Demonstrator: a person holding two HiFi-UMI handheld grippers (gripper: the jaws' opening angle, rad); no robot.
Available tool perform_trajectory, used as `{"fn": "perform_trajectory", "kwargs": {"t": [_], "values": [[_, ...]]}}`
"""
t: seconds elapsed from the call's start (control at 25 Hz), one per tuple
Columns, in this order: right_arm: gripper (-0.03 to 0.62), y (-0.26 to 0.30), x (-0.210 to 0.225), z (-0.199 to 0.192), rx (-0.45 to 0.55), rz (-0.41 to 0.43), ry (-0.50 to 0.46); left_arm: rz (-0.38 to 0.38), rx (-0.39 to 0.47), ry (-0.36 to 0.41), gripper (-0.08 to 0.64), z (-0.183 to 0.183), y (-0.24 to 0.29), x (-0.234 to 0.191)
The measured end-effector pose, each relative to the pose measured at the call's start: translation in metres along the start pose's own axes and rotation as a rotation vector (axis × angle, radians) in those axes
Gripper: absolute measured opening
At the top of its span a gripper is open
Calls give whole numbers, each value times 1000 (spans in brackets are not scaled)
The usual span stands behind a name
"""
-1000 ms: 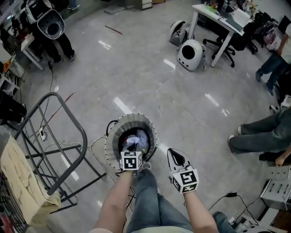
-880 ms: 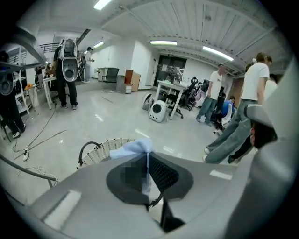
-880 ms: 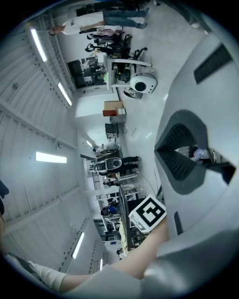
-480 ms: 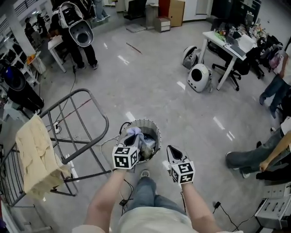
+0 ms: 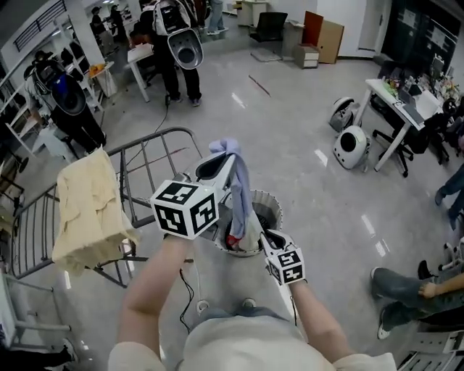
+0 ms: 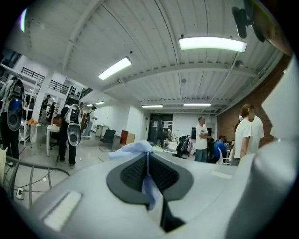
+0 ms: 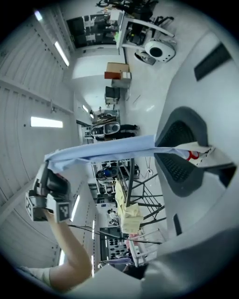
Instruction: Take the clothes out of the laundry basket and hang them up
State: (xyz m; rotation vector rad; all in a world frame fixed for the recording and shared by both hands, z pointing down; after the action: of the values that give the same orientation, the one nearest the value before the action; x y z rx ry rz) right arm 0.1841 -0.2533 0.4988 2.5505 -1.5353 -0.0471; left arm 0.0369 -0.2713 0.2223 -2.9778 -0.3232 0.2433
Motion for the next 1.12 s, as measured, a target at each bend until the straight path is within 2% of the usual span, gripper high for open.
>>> {"fn": "perform_trajectory", "kwargs": {"t": [0.24,0.48,0.6,0.72,0.88,0.92,1.0,1.12], "values": [[145,47,-56,-9,-77,121,-40,0,90,104,21,86,-50,-1],[144,88,-149,-31,-145,259,-31,55,148,197,21,139,-119,-10],[186,107,-197,-45,-197,271,-3,92,157,199,21,151,-157,-16],[224,133,-244,-52,-235,233,37,132,161,203,21,161,-202,-29],[189,156,-282,-51,-239,150,37,175,153,207,21,169,-257,-46],[153,159,-291,-49,-238,147,18,191,152,215,21,172,-270,-52],[22,164,-314,-44,-217,168,-21,231,151,254,21,176,-298,-67],[6,166,-360,-33,-165,269,-23,305,139,345,21,174,-347,-101]]}}
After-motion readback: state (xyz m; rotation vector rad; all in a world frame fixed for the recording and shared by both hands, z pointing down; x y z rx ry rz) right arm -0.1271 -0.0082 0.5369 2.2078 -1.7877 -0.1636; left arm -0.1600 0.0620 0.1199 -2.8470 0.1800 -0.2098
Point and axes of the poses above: the fingertips, and each gripper's own axes: y forward along the fingers, x to its right, z out of its top, the point moved 4 cm from there along -y, backward along the fingers, and after that the axes turned 14 degrees about x, right-handed, at the moved point
